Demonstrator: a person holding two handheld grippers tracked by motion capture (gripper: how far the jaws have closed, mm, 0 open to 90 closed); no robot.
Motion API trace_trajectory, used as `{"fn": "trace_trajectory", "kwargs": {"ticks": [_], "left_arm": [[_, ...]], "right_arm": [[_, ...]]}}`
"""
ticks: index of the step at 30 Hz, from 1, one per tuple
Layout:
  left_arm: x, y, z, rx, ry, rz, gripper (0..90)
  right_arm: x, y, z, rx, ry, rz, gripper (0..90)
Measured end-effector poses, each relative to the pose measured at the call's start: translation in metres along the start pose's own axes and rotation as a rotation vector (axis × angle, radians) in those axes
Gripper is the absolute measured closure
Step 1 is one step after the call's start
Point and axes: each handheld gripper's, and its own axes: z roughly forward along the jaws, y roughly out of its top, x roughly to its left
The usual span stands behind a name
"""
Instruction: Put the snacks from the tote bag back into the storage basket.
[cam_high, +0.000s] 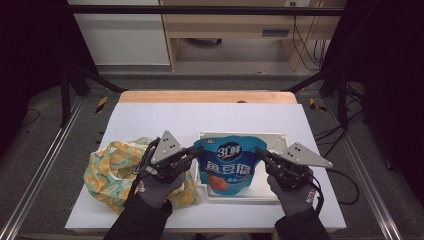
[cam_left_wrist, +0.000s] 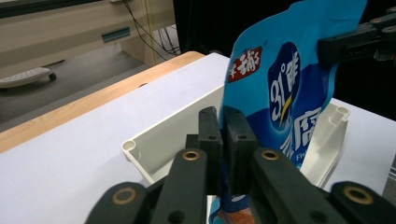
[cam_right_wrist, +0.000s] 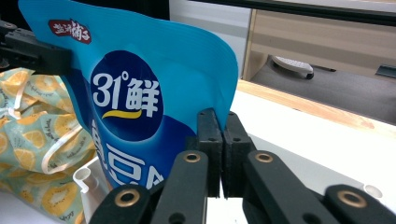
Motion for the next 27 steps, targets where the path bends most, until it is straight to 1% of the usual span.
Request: {"fn": "trace_trajectory", "kwargs": {"ticks": [3,6,8,10,12,14,15,18,22,27], "left_arm": [[0.001,0.0,0.0,0.005,-0.007,0.002,80.1],[0.001,0.0,-0.002,0.009,-0.006,0.013,72.6],[0.002,0.0,-0.005,0.01,-0.007,0.012,67.4],[0.004,-0.001,-0.009,0.007,0.001,0.011,63.2],[0.006,-0.003,-0.014,0.002,-0.003,0.01,59.2],[0.009,-0.004,-0.018,0.006,-0.01,0.02,55.3],[0.009,-0.006,-0.02,0.007,-0.007,0.028,52.9],[0.011,-0.011,-0.026,0.017,0.0,0.046,48.0],[0.016,-0.022,-0.036,0.009,0.013,0.052,43.3],[0.024,-0.034,-0.048,0.026,0.043,0.055,39.1]], "right_arm": [[-0.001,0.0,0.0,-0.002,0.0,-0.001,84.5],[-0.002,0.001,0.0,-0.007,-0.009,-0.003,79.7],[-0.002,0.0,-0.001,-0.013,-0.01,-0.001,76.1],[-0.003,0.0,-0.002,-0.018,-0.008,-0.007,70.1],[-0.003,-0.001,-0.003,-0.021,-0.009,-0.018,64.5],[-0.004,-0.003,-0.003,-0.025,-0.006,-0.019,58.1],[-0.004,-0.004,-0.004,-0.026,-0.006,-0.018,54.2],[-0.007,-0.007,-0.005,-0.028,-0.013,-0.014,46.9],[-0.011,-0.013,-0.007,-0.015,-0.011,-0.004,41.9],[-0.015,-0.023,-0.01,0.001,-0.021,0.001,38.1]]}}
